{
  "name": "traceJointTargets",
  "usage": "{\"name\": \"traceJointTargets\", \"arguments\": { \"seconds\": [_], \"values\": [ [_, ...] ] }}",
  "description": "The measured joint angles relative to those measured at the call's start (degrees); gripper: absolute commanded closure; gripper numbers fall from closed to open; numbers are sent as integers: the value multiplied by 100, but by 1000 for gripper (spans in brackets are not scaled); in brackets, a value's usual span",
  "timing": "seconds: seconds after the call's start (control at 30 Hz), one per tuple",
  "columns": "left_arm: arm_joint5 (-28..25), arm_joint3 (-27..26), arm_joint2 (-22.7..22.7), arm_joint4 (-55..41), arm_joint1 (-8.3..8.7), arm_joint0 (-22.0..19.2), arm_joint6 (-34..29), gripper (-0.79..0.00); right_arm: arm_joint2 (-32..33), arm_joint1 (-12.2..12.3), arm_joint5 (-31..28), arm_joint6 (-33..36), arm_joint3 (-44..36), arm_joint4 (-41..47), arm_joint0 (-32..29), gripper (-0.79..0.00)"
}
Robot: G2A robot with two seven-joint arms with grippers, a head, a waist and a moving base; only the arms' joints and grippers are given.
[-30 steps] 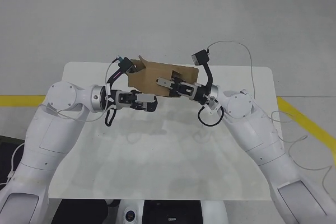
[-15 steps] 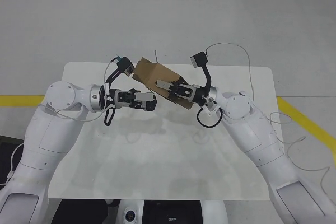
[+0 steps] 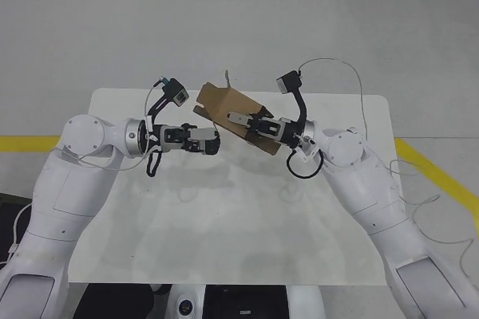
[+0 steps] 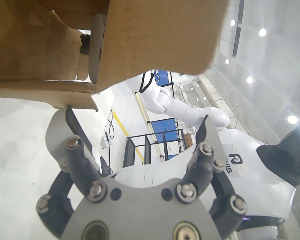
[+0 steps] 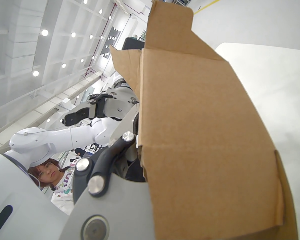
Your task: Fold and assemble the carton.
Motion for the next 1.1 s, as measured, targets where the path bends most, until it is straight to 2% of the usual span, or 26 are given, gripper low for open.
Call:
{"name": "traceJointTargets", "arguments": {
  "seconds": [0.2, 0.4, 0.73, 0.9, 1.1],
  "values": [
    [-27, 300, -263, 12, 38, -51, 200, -785, 355, 125, 199, 563, 86, 165, -35, 0],
    [-184, 579, -361, 490, 64, -118, 571, -785, 603, 239, 501, 1350, -37, 532, -162, 0],
    [-538, 658, -130, 1753, 60, -92, 1265, -785, 782, 326, 639, 2285, -355, 1244, -318, 0],
    [-579, 638, -5, 1901, 43, -101, 1262, -785, 796, 350, 733, 2614, -501, 1439, -323, 0],
    [-649, 595, 102, 2002, 31, -114, 1166, -785, 838, 365, 683, 2601, -551, 1530, -340, 0]
  ]
}}
